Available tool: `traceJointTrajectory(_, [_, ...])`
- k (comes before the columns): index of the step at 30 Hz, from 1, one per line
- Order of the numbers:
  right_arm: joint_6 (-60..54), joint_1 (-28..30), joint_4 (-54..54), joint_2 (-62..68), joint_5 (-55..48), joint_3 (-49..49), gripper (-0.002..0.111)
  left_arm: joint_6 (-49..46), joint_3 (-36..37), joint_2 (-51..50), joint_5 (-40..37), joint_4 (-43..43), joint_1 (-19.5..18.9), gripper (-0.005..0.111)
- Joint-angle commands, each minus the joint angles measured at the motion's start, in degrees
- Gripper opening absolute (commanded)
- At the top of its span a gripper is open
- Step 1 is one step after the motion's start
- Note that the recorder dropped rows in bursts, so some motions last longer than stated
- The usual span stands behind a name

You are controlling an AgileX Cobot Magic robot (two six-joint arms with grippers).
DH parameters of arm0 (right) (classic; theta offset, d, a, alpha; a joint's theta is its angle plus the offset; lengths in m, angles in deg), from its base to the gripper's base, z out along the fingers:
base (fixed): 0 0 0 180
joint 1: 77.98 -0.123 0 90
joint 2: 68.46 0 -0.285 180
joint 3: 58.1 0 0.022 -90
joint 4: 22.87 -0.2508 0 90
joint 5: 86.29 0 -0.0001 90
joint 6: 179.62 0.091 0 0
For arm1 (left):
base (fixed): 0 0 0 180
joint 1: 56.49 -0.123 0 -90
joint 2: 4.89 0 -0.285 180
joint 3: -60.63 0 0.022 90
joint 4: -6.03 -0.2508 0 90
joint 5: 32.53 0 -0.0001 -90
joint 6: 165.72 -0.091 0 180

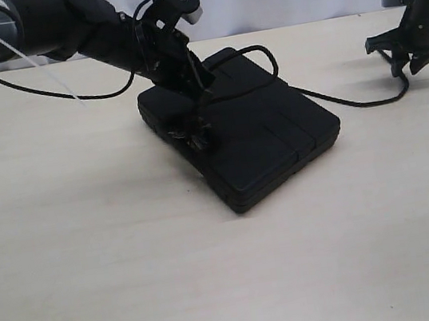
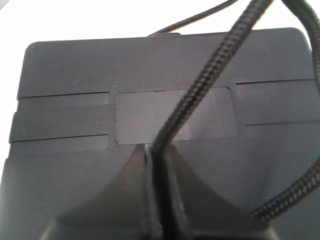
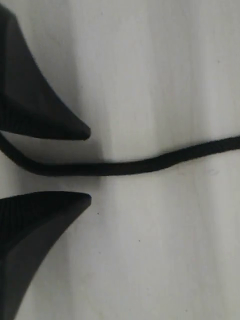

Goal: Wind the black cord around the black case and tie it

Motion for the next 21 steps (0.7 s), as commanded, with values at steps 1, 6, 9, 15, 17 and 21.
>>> traceJointTrajectory(1, [-0.83, 0.51, 1.96, 1.75, 1.74, 1.28, 0.033, -0.05, 0.00, 0.13, -0.20, 0.15, 0.16, 0.000])
traceJointTrajectory(6, [-5.26, 0.51, -2.88, 2.33, 1.90, 1.28, 0.019, -0.05, 0.00, 0.13, -0.20, 0.15, 0.16, 0.000])
traceJointTrajectory(9, [-7.84, 0.51, -7.74, 2.46, 0.72, 1.28, 0.004, -0.05, 0.00, 0.13, -0.20, 0.15, 0.16, 0.000])
traceJointTrajectory(15, [-14.32, 0.51, -15.25, 0.18, -3.33, 1.28, 0.004, -0.05, 0.00, 0.13, -0.57, 0.30, 0.16, 0.000])
traceJointTrajectory(17, [-18.44, 0.51, -18.88, -1.47, -5.72, 0.84, 0.004, -0.05, 0.00, 0.13, -0.99, 0.42, 0.16, 0.000])
traceJointTrajectory(21, [-29.98, 0.51, -29.99, -8.34, -4.33, -7.91, 0.004, -0.05, 0.00, 0.13, -3.45, 0.42, 0.16, 0.000])
